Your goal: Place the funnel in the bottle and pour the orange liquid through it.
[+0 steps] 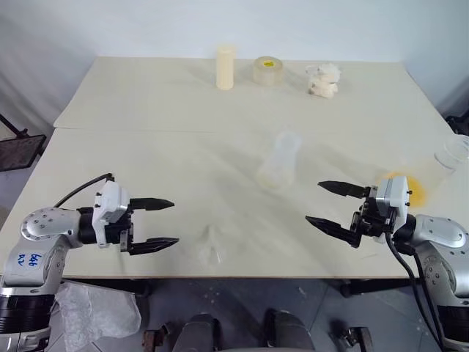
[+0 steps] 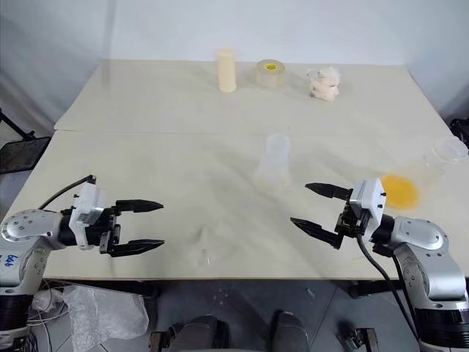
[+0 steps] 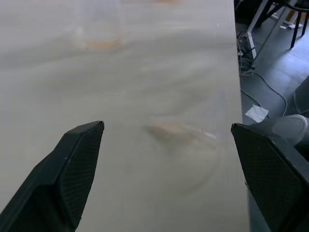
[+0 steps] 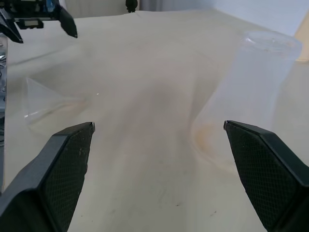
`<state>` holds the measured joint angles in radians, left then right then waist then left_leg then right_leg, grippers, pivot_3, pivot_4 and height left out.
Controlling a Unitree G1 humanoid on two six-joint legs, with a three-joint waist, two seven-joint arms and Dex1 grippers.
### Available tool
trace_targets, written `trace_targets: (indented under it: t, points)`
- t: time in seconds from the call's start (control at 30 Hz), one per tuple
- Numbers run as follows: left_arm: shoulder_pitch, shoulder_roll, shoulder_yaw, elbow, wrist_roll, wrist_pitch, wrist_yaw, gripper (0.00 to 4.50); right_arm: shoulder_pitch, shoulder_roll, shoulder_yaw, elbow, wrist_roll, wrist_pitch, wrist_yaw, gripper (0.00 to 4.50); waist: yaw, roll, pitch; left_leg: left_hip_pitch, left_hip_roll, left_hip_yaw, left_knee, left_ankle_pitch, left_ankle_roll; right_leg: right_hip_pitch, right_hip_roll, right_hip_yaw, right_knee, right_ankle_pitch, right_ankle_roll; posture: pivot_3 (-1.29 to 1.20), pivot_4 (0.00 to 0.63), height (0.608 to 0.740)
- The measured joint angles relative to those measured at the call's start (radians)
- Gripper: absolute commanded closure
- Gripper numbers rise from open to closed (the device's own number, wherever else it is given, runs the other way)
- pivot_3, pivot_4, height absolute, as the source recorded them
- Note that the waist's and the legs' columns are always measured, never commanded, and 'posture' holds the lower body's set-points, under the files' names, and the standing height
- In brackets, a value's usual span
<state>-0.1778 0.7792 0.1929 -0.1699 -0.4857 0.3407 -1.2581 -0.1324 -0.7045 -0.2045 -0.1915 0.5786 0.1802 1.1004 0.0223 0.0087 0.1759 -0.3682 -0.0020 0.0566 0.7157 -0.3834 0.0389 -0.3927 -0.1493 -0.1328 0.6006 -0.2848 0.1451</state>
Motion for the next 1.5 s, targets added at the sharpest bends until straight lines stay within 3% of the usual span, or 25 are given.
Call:
trace_targets:
  t: [0.4, 0.7, 0.97, 1.2, 1.5]
  points:
    - [0.039, -0.016, -0.124, -0.156, 0.050, 0.007, 0.123, 0.02, 0.049, -0.002, -0.009, -0.044, 0.005, 0.038, -0.006, 0.00, 0.003, 0.000, 0.000, 0.000, 0.001, 0.000, 0.000, 0.000, 0.000, 0.000, 0.000, 0.001, 0.000, 0.000, 0.000, 0.00, 0.150, 0.740]
    - [0.033, -0.059, -0.242, -0.166, 0.182, -0.040, 0.237, 0.02, 0.050, -0.006, -0.010, -0.045, 0.005, 0.057, -0.021, 0.00, 0.004, 0.000, 0.000, 0.000, -0.001, 0.001, 0.000, 0.000, 0.000, 0.000, 0.000, 0.001, 0.000, 0.000, 0.000, 0.00, 0.150, 0.740]
    - [0.017, -0.062, -0.281, -0.126, 0.219, -0.076, 0.243, 2.37, 0.061, -0.006, -0.010, -0.063, 0.005, 0.057, -0.036, 0.00, 0.005, 0.000, 0.000, 0.000, -0.001, 0.001, 0.000, 0.000, 0.000, 0.000, 0.000, 0.001, 0.000, 0.000, 0.000, 0.00, 0.150, 0.740]
    - [-0.034, -0.060, -0.238, -0.093, 0.206, -0.082, 0.247, 4.46, 0.075, -0.006, -0.027, -0.064, 0.005, 0.057, -0.046, 0.00, 0.004, 0.000, 0.000, 0.000, 0.000, 0.001, 0.000, 0.000, 0.000, 0.000, 0.000, 0.000, 0.000, 0.000, 0.000, 0.00, 0.150, 0.740]
    - [-0.223, -0.048, -0.154, 0.032, 0.113, -0.012, 0.210, 4.48, 0.076, -0.005, -0.039, -0.076, 0.004, 0.039, -0.053, 0.00, 0.005, 0.000, 0.000, 0.000, -0.001, 0.001, 0.001, 0.000, 0.000, 0.000, 0.000, 0.000, 0.000, 0.000, 0.000, 0.00, 0.150, 0.740]
